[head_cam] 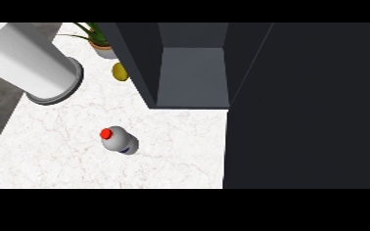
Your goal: Pick up the bottled water, place it into the cabinet and close the cabinet
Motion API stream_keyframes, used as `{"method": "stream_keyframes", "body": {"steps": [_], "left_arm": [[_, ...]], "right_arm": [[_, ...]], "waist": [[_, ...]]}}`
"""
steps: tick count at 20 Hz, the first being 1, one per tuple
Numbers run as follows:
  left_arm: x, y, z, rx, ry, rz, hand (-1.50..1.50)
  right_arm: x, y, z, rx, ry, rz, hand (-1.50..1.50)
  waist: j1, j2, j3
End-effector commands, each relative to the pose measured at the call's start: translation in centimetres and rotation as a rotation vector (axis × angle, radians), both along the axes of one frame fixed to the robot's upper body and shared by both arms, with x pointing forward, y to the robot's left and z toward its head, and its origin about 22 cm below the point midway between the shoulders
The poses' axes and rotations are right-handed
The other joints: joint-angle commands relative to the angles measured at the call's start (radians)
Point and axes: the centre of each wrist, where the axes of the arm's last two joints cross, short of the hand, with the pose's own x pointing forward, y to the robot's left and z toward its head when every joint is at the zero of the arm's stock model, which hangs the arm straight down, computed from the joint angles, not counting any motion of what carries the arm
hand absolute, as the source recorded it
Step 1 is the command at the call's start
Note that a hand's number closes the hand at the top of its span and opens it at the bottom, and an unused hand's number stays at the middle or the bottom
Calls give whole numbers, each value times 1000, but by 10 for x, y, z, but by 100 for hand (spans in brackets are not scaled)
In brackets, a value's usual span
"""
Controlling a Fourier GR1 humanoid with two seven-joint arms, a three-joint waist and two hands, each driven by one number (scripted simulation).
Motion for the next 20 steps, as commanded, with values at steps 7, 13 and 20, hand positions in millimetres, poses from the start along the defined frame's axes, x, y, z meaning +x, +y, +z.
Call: {"method": "stream_keyframes", "body": {"steps": [7, 13, 20], "left_arm": [[-9, -3, 23, -62, -74, 102, -150], [4, 23, 16, -35, -44, 142, -150], [40, 29, -15, 60, -23, 184, -150]], "right_arm": [[-37, 7, 30, 91, -40, 77, -150], [-34, -2, 35, 90, -58, 80, -150], [-38, -6, 30, 82, -63, 89, -150]], "waist": [[-19, 3, 0], [-19, 6, -1], [-44, 10, -2]]}}
